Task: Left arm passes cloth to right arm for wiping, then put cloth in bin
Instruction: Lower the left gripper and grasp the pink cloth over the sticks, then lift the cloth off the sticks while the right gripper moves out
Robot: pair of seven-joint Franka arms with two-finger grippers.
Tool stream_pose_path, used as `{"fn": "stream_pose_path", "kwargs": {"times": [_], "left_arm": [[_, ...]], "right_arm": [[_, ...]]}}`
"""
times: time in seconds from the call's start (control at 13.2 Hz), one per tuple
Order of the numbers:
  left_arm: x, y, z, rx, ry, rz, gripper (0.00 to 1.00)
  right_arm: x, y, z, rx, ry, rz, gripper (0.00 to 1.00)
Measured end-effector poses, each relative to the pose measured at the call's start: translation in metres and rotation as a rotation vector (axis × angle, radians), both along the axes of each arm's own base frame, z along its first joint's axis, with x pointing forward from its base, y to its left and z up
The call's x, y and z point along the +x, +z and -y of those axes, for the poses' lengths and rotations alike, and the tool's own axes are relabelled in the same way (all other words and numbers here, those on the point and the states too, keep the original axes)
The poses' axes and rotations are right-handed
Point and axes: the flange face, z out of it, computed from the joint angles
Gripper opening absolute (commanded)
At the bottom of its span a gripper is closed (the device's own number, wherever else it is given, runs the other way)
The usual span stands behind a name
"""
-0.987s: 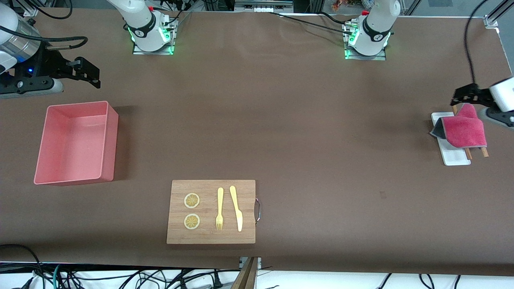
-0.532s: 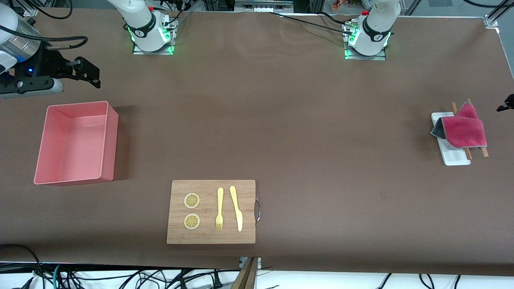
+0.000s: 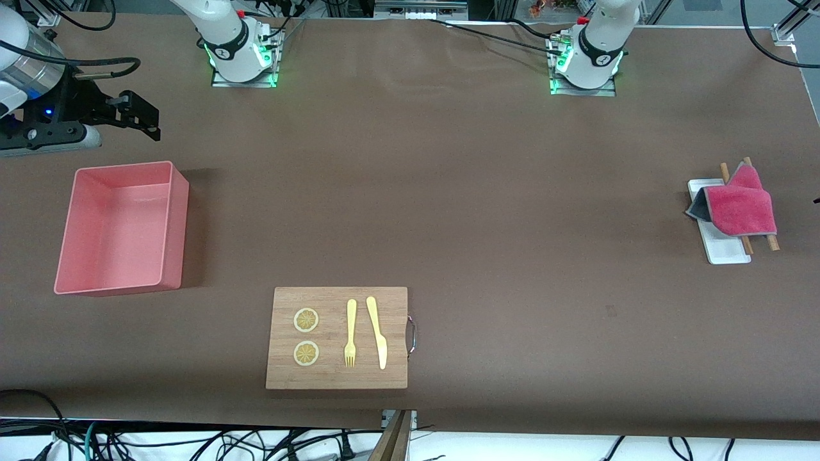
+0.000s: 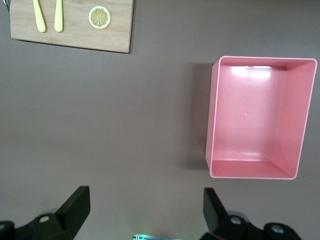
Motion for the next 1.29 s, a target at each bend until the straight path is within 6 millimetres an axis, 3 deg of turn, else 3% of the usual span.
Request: {"fn": "stream_pose_path", "kwargs": {"times": [0.23,0.68,0.91,1.14,1.29], "left_arm": [[0.007,-0.048,0.001,-0.052,-0.145,-0.017,1.00],[0.013,-0.114,0.007,-0.184,-0.308,0.003,1.00],[0.014,-0.127,0.002,-0.198,-0.324,0.008,0.99],[0.011,-0.127,-0.003,-0.209,-0.310,0.021,0.76],[0.009,-0.128,-0.005,-0.218,-0.302,0.026,0.73]], "right_arm": [[0.000,0.000,0.000,0.000,0.000,0.000,1.00],[0.000,0.000,0.000,0.000,0.000,0.001,1.00],[0.000,0.000,0.000,0.000,0.000,0.001,1.00],[0.000,0.000,0.000,0.000,0.001,0.000,1.00],[0.002,-0.004,0.000,0.000,0.002,-0.008,1.00]]}}
